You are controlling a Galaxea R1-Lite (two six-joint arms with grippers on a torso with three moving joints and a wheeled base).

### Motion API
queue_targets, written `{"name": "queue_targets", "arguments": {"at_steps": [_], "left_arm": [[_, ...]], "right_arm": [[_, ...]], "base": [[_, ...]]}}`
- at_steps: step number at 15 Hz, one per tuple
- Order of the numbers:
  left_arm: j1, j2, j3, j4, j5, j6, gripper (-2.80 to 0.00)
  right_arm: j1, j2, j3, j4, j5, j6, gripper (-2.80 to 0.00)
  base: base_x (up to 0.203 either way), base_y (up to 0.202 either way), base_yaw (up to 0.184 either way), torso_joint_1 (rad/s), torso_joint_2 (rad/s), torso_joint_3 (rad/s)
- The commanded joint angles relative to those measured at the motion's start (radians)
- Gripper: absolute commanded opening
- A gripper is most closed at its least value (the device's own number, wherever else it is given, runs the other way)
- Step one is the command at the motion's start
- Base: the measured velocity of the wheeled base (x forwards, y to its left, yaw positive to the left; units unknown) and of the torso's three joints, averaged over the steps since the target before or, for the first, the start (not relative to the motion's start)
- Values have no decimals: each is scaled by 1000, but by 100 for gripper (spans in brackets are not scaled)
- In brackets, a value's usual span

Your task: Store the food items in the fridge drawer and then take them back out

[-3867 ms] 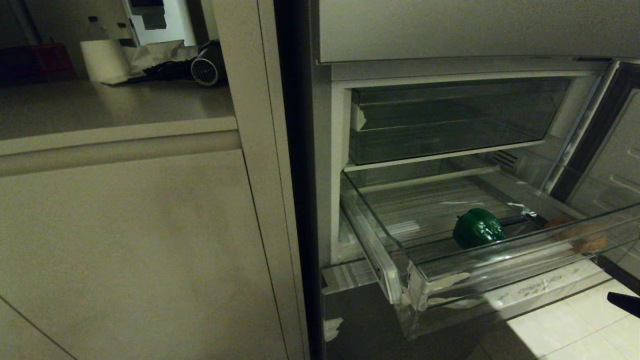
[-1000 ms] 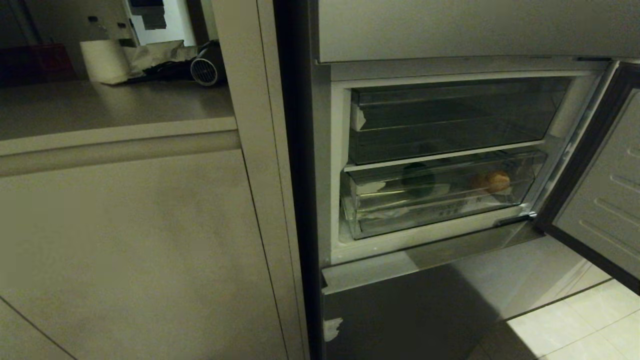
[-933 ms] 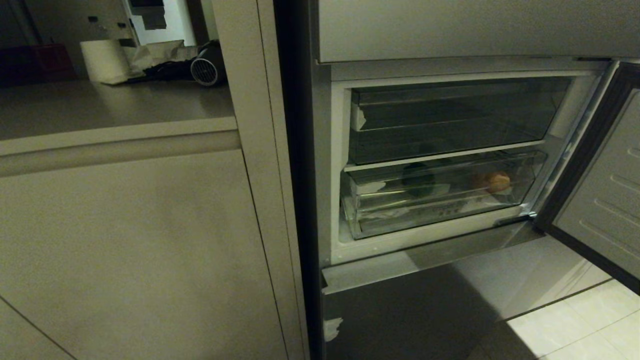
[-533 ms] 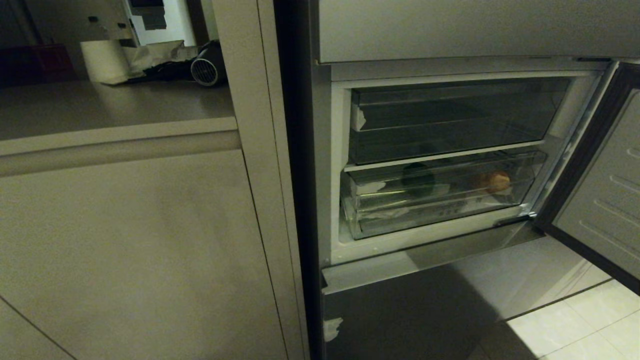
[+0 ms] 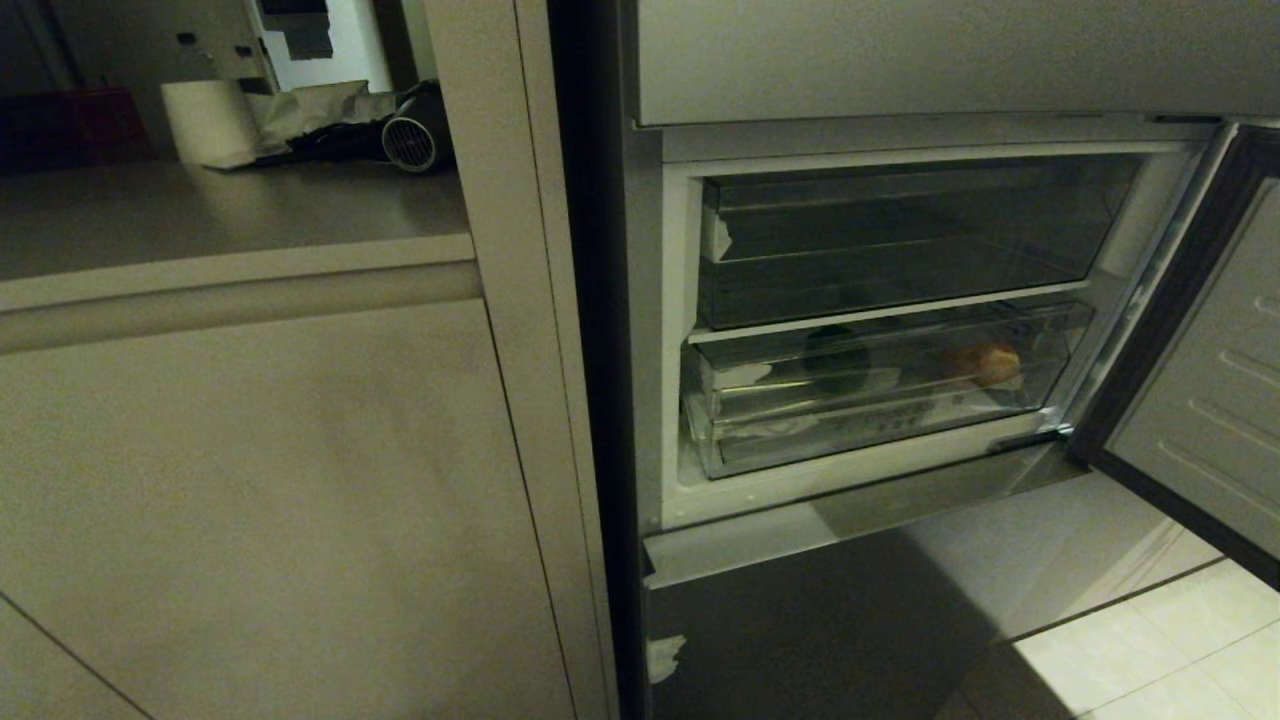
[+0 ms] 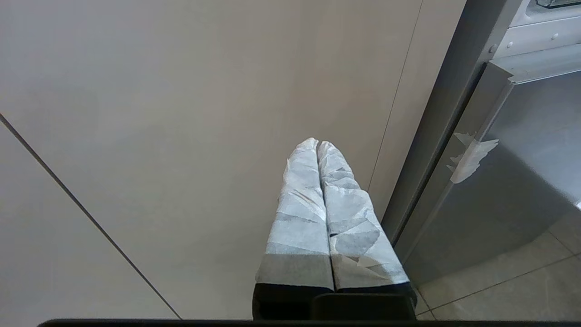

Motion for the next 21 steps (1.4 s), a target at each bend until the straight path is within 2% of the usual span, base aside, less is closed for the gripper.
{"name": "queue_targets", "arguments": {"at_steps": [1, 12, 21], "left_arm": [[0, 0, 0, 0, 1, 0, -280], [0, 0, 0, 0, 1, -2, -280], [0, 0, 0, 0, 1, -2, -280]], "right_arm": [[0, -1, 31, 0, 2, 0, -280], [0, -1, 31, 0, 0, 0, -280], [0, -1, 31, 0, 0, 0, -280]], "base": [[0, 0, 0, 0, 0, 0], [0, 0, 0, 0, 0, 0], [-188, 0, 0, 3, 2, 3]]}}
